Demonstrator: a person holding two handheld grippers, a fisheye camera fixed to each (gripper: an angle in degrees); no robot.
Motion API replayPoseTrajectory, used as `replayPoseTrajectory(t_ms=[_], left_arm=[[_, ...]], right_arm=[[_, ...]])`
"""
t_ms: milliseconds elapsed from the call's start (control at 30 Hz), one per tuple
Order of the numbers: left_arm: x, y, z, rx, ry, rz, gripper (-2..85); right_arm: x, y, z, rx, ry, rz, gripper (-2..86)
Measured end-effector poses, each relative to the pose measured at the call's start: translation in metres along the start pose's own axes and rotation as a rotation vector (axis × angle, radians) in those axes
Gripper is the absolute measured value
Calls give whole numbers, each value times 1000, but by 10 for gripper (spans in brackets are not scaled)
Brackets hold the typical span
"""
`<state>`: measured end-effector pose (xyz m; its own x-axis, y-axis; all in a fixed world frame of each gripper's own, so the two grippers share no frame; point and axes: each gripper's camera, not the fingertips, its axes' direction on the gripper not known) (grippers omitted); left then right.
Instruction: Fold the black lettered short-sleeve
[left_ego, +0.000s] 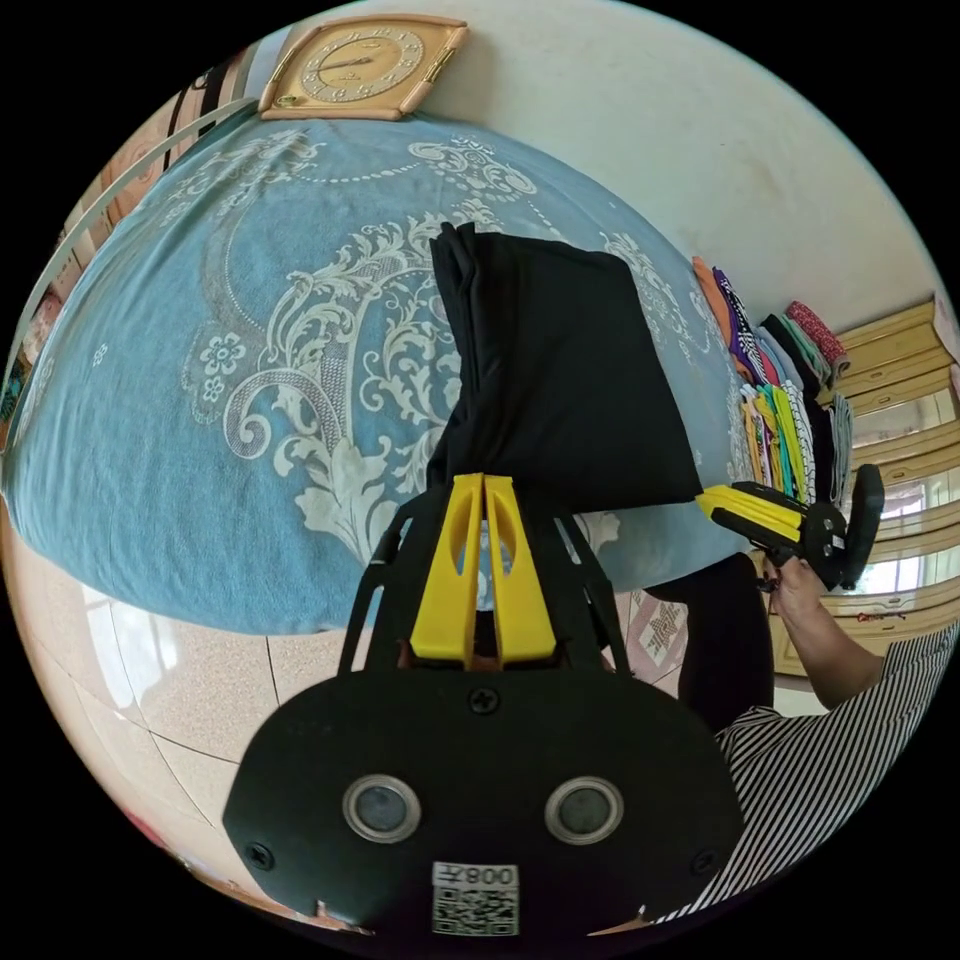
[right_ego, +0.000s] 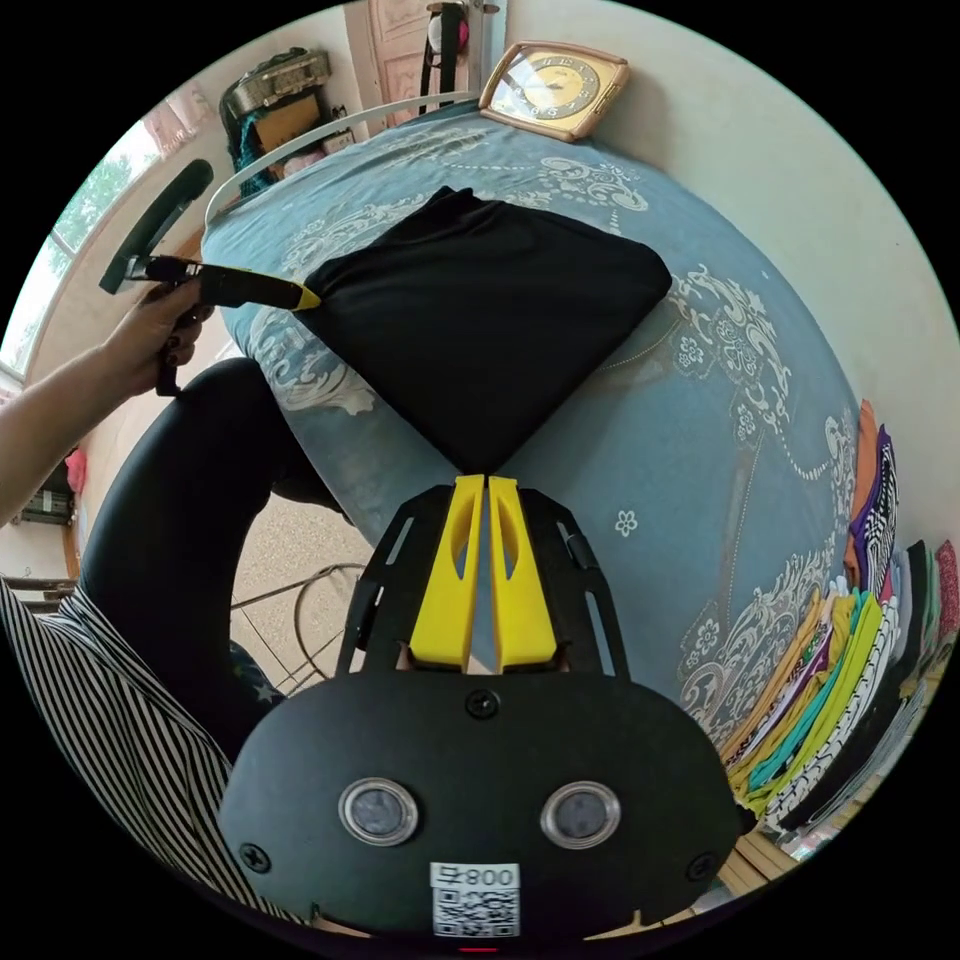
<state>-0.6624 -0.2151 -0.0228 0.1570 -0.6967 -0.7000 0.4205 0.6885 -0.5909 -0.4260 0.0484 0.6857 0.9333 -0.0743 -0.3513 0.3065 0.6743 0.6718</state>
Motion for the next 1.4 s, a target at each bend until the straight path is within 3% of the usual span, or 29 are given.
replayPoseTrajectory(t_ms=[367,667,833,1000,1133,1267,1400], left_arm=[[7,8,23,-16,76,-6,0],[19,29,20,72,118,-58,1],[9,37,46,30,109,-94,2],[19,49,51,30,79,-99,6],[52,57,49,70,117,0,18],[106,60,84,-22,214,146,47],[107,61,143,-116,445,22,65]], right_arm=[[0,28,27,-96,9,-33,2],[51,41,7,41,-145,123,1],[60,35,51,-75,-146,105,2],[80,53,58,-14,-174,131,4],[121,69,68,-11,-341,249,7],[166,100,74,47,-523,397,21],[208,135,86,116,-719,556,47]])
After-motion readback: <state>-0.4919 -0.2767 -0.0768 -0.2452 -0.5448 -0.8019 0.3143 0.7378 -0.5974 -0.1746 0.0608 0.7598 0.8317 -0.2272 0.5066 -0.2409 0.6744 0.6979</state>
